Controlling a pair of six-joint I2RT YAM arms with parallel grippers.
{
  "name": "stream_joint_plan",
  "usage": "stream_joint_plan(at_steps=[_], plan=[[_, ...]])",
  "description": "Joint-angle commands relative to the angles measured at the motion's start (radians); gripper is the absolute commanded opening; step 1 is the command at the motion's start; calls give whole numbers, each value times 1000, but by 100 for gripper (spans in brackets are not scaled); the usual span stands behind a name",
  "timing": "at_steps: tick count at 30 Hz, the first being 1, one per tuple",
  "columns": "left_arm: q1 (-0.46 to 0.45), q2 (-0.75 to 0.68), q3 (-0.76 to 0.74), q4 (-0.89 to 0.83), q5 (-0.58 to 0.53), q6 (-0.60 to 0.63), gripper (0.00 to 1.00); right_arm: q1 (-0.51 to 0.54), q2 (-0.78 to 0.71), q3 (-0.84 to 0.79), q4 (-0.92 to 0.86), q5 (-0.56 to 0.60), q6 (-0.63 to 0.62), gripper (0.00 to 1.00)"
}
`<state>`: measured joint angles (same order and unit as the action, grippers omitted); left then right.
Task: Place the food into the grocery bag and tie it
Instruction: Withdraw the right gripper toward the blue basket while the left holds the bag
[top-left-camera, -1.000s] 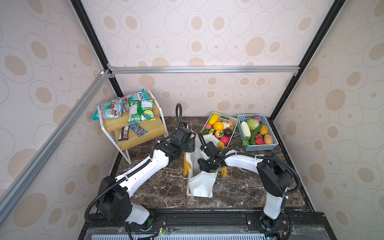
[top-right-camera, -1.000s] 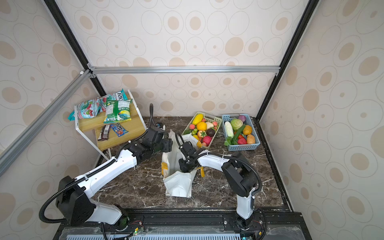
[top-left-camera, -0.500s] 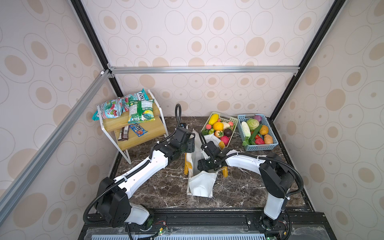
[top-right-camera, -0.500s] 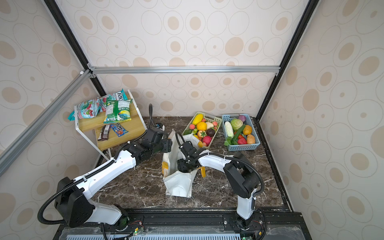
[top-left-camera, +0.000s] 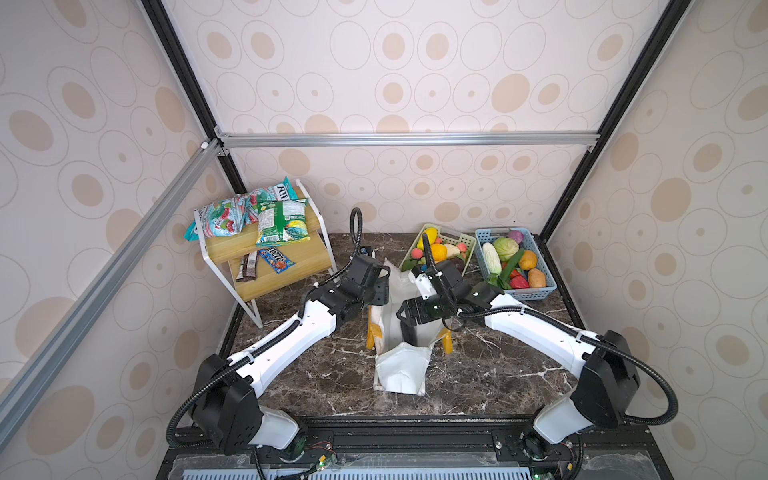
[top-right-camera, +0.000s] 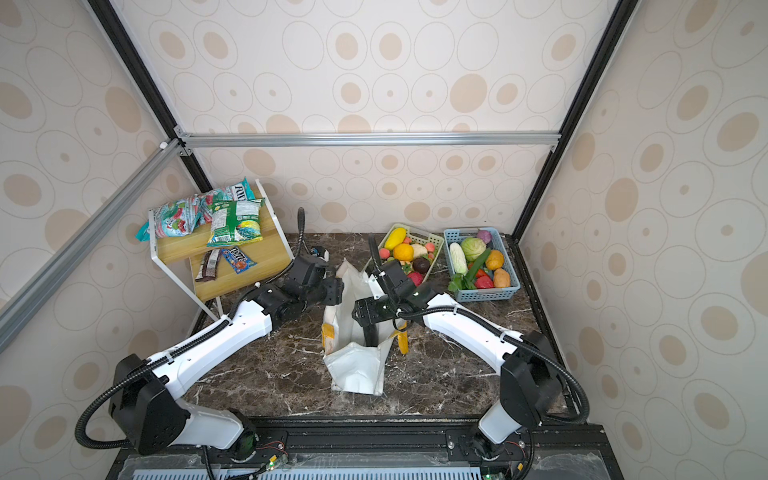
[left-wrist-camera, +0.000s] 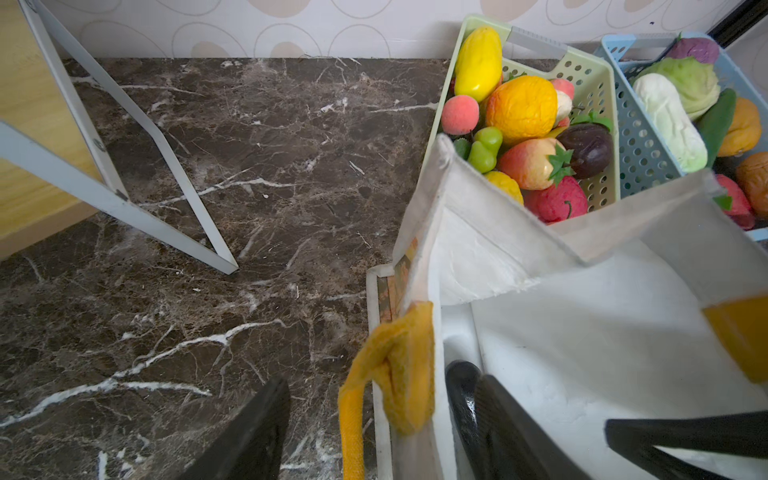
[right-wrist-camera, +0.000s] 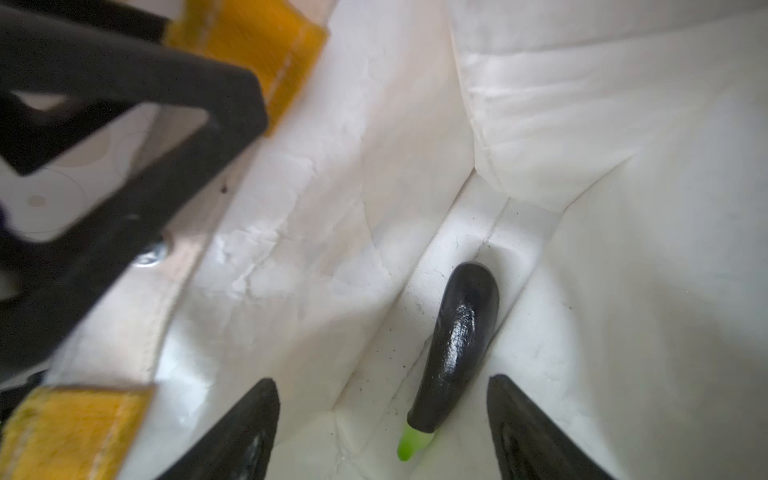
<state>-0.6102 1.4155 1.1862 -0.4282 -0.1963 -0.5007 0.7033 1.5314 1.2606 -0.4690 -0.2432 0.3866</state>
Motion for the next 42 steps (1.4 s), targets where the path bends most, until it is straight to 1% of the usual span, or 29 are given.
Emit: stream_joint_plan(at_steps=[1,6,12,13,16,19,22,28,33,37,42], plan=[[9,-15,45,-16,-26,-10,71,-51,-67,37,-23,-84,-23,82],[8,-12,56,-18,-26,-6,71,-173,-132,51,-42,-169,-32,82],[8,-10,57,-16,-20,-6,71,-362,-139,65,-73,-157,-51,83],[9,-10,58,-17,-20,-7,71,-393,-135,65,-72,-148,-54,83],[8,-12,58,-20,-22,-9,71,-479,-109,64,-76,-70,-58,83],[9,-12,58,-27,-26,-9,71,-542,-72,69,-80,-2,-55,82],[7,-15,56,-30,-25,-14,71,-584,-38,78,-75,80,-68,82],[8,-15,53,-31,-23,-13,71,-657,64,141,-80,157,-131,82],[9,-19,50,-32,-25,-14,71,-710,173,223,-85,165,-170,79],[6,-17,48,-30,-25,-16,71,-734,275,315,-106,157,-189,71],[6,-20,45,-31,-27,-18,71,-748,378,404,-122,148,-210,65]])
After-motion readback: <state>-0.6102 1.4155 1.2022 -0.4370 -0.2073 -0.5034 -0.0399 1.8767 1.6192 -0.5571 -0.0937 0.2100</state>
